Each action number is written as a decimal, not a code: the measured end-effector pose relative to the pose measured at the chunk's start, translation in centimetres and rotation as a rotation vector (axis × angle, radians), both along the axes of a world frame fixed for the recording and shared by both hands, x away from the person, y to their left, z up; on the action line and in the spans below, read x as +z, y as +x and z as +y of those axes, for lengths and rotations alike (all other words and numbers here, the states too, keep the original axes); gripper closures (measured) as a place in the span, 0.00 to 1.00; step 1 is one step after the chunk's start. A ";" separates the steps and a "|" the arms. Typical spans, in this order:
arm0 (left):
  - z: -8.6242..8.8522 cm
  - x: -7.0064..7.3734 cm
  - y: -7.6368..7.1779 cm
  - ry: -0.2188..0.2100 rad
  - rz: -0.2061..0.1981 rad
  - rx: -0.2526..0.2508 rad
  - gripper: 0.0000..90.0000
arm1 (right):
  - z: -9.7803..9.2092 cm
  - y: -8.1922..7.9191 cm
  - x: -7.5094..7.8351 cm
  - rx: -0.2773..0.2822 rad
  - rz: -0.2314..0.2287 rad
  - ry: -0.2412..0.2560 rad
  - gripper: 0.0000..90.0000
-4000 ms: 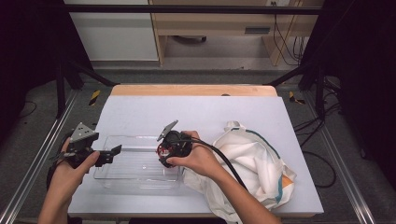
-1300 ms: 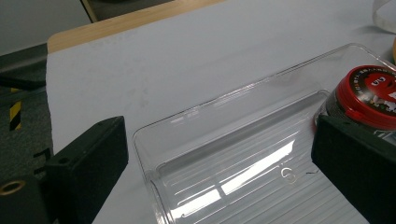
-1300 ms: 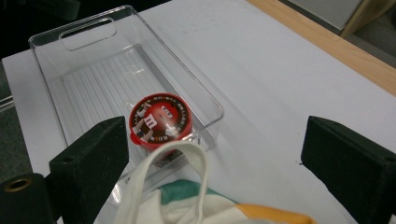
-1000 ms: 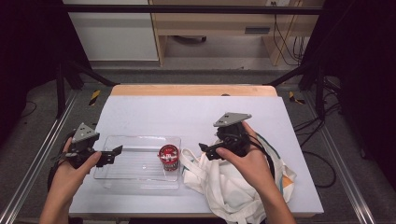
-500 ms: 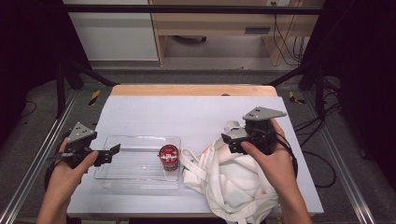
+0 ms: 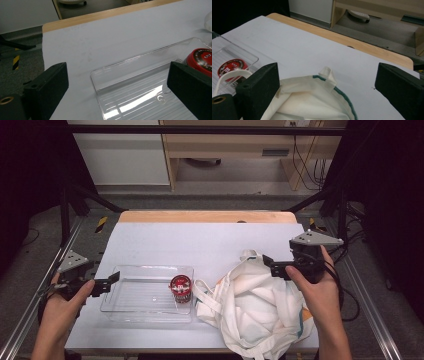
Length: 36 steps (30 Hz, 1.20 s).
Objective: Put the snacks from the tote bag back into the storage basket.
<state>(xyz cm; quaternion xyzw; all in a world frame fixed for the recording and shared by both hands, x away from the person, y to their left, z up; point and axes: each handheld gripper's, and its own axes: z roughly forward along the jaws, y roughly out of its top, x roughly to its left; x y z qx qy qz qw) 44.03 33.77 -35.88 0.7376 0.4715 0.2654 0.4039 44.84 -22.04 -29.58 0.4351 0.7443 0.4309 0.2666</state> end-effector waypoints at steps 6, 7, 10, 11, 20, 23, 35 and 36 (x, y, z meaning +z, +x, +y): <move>1.0 0.2 -0.2 -0.021 -0.013 0.027 0.04 | -2.3 -0.2 0.1 -0.062 -0.015 0.023 0.06; 1.1 0.2 -0.2 -0.022 -0.012 0.031 0.04 | -2.7 -0.2 0.1 -0.071 -0.014 0.023 0.06; 1.6 0.2 -0.2 -0.029 -0.012 0.040 0.04 | -3.7 -0.2 0.0 -0.098 -0.014 0.028 0.06; 1.7 0.2 -0.3 -0.033 -0.012 0.043 0.04 | -4.1 -0.3 -0.1 -0.107 -0.014 0.029 0.07; 3.0 -0.2 -0.2 -0.051 -0.008 0.077 0.04 | -7.0 -0.3 -0.9 -0.179 0.000 0.040 0.11; 3.4 -0.5 -0.1 -0.056 -0.007 0.084 0.04 | -7.9 -0.2 -1.4 -0.199 0.009 0.037 0.13; 4.6 -3.6 1.2 -0.064 0.047 0.099 0.05 | -10.5 0.3 -5.0 -0.267 0.112 0.028 0.14; 4.7 -3.8 1.3 -0.064 0.045 0.106 0.05 | -10.7 0.3 -5.4 -0.272 0.120 0.034 0.14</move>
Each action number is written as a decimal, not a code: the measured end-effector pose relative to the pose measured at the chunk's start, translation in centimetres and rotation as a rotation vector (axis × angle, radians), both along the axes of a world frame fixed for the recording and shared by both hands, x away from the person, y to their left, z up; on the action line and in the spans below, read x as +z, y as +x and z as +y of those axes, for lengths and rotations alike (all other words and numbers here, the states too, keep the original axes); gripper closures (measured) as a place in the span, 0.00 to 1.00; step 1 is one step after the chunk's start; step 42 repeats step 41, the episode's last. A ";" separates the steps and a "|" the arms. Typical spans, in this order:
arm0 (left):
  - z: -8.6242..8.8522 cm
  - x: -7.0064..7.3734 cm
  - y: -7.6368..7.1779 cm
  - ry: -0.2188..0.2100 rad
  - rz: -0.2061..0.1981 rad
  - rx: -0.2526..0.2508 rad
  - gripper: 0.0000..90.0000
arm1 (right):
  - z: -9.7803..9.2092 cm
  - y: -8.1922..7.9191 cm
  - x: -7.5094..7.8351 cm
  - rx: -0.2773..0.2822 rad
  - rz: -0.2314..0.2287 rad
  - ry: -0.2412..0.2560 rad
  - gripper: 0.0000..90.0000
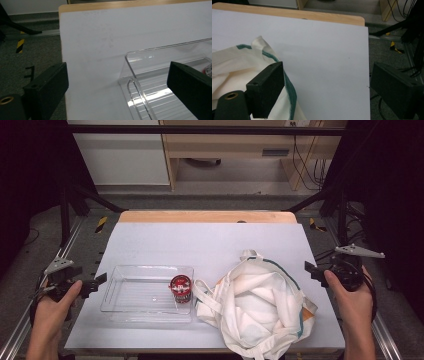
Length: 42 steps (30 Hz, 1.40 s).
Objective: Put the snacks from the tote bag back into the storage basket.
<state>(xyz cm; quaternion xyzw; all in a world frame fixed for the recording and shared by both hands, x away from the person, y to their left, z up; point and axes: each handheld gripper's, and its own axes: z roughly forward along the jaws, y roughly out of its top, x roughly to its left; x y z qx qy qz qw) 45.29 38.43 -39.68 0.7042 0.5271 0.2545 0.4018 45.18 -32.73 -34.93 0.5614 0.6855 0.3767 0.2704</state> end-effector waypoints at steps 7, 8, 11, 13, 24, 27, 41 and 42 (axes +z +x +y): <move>0.7 -0.7 0.3 -0.015 -0.020 0.066 0.05 | -1.3 0.7 -2.6 -0.060 0.027 0.023 0.15; 0.9 -0.9 0.2 -0.015 -0.019 0.071 0.05 | -1.6 0.7 -3.0 -0.073 0.029 0.017 0.16; 1.5 -1.3 0.3 -0.015 -0.017 0.092 0.05 | -2.2 0.6 -3.5 -0.082 0.017 0.028 0.19; 1.9 -1.8 0.3 0.004 -0.009 0.111 0.05 | -2.5 0.5 -3.6 -0.085 0.016 0.022 0.19; 3.1 -4.0 0.8 0.021 0.043 0.144 0.05 | -4.1 0.8 -7.2 -0.105 0.077 0.027 0.22; 3.2 -4.3 0.9 0.033 0.050 0.150 0.05 | -4.4 1.0 -8.2 -0.110 0.093 0.045 0.21; 3.6 -4.9 1.0 0.031 0.047 0.176 0.06 | -5.0 1.3 -9.3 -0.136 0.107 0.113 0.08; 3.6 -4.9 1.0 0.031 0.047 0.176 0.06 | -5.0 1.3 -9.3 -0.136 0.107 0.113 0.08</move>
